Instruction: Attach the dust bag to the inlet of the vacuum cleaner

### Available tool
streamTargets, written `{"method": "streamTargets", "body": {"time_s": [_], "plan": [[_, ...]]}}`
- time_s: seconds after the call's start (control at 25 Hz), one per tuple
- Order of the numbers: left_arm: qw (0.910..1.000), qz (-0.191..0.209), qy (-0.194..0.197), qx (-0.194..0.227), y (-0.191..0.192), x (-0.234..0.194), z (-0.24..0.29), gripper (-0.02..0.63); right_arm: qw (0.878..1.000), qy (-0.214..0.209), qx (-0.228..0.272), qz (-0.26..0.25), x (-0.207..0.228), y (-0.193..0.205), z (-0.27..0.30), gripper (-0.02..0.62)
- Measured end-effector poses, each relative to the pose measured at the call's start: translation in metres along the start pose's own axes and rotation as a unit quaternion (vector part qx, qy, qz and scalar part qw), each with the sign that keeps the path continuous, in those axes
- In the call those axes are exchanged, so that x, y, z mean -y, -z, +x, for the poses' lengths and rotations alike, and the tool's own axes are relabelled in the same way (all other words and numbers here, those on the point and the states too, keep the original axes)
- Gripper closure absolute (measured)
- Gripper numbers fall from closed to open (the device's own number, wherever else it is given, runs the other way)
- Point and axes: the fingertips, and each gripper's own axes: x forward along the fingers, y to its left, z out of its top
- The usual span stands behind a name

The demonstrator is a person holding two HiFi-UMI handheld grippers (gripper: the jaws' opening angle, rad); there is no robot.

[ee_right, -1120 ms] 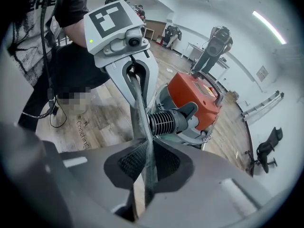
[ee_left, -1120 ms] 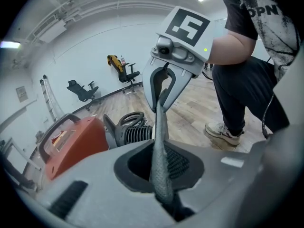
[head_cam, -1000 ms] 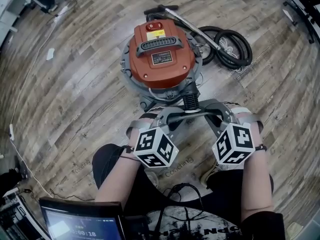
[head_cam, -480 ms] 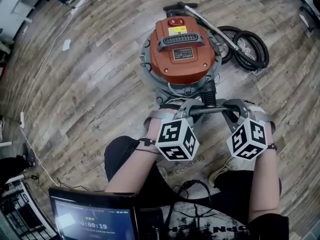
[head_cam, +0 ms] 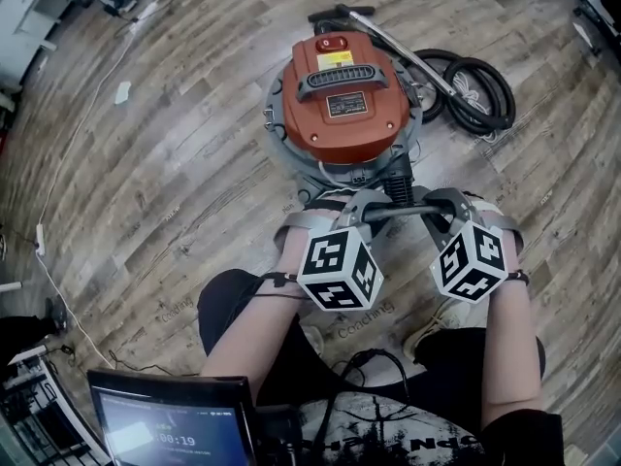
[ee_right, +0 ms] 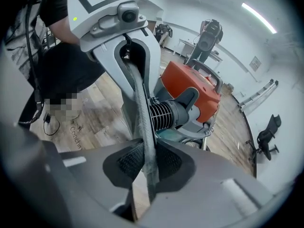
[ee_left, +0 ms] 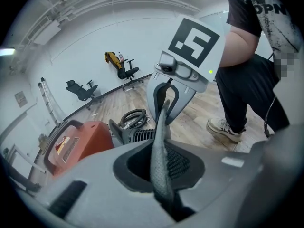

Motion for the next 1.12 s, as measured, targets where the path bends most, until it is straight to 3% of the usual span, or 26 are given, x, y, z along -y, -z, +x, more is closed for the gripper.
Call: {"method": "streamTargets", "body": {"time_s": [0.28, 0.48, 0.64, 0.88, 1.0, 1.12], "plan": [[0.9983, -0.053, -0.003, 0.023, 0.022, 0.001, 0.006, 0.568, 0.999, 0.022, 0.008, -0.032, 0.001, -0.015, -0.008, 0.547], [0.9979, -0.063, -0.009, 0.013, 0.034, 0.004, 0.015, 0.574, 0.998, 0.028, 0.005, -0.057, 0.001, -0.025, -0.013, 0.548], [0.9975, -0.063, -0.021, 0.026, 0.021, -0.004, 0.005, 0.571, 0.999, 0.016, 0.005, -0.028, 0.006, -0.016, -0.012, 0.551], [0.9994, -0.028, -0.019, 0.009, 0.002, -0.005, 0.005, 0.571, 1.000, 0.016, -0.011, 0.018, 0.013, 0.002, 0.000, 0.546], [0.9989, -0.039, -0.016, 0.018, 0.004, -0.004, 0.007, 0.571, 1.000, 0.018, -0.007, 0.018, 0.014, 0.002, 0.001, 0.546], [0.9966, -0.076, -0.002, 0.030, 0.010, -0.006, 0.005, 0.571, 1.000, 0.028, 0.002, -0.006, 0.014, -0.006, -0.003, 0.546]]}}
